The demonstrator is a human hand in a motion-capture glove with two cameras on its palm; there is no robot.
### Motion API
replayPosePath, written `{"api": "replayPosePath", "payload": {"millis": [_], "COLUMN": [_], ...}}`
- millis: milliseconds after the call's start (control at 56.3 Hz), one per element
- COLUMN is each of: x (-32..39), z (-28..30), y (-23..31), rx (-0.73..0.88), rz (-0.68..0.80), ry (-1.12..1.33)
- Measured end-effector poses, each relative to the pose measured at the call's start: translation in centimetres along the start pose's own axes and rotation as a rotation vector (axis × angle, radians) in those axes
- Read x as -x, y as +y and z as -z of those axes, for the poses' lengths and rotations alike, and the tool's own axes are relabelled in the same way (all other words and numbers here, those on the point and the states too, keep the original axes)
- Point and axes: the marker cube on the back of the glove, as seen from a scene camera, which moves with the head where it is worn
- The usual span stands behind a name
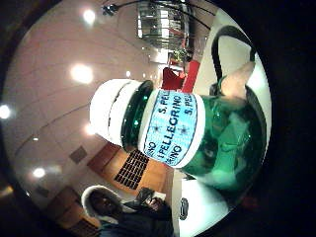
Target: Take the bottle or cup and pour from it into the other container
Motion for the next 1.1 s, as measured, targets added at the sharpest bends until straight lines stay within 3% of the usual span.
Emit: {"api": "replayPosePath", "payload": {"millis": [160, 409, 515, 569, 640, 764, 853, 1102], "x": [0.0, 3.0, 5.9, 8.1, 10.3, 14.4, 16.9, 18.5], "z": [0.6, 2.0, 3.1, 2.6, 2.6, -0.5, -3.5, -10.6], "y": [-0.2, 0.3, 1.4, 1.1, 2.4, 2.4, 4.2, 6.8], "rx": [-0.086, -0.092, 0.024, -0.025, 0.096, 0.045, 0.109, 0.302], "rz": [0.027, 0.075, 0.219, 0.223, 0.268, 0.396, 0.335, 0.605], "ry": [-0.017, -0.042, -0.018, 0.007, 0.100, 0.331, 0.574, 1.004]}}
